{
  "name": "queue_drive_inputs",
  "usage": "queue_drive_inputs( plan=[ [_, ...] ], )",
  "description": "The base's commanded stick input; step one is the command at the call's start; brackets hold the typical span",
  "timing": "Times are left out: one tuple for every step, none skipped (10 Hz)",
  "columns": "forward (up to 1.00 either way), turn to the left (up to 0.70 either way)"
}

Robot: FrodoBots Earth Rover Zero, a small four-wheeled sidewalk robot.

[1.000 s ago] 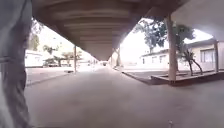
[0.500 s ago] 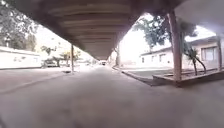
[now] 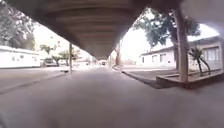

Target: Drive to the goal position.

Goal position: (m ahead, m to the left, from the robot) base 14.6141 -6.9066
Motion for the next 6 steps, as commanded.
queue_drive_inputs(
  plan=[
    [0.70, 0.00],
    [0.70, 0.00],
    [0.70, 0.04],
    [0.70, 0.23],
    [0.70, 0.35],
    [0.70, 0.24]
  ],
)
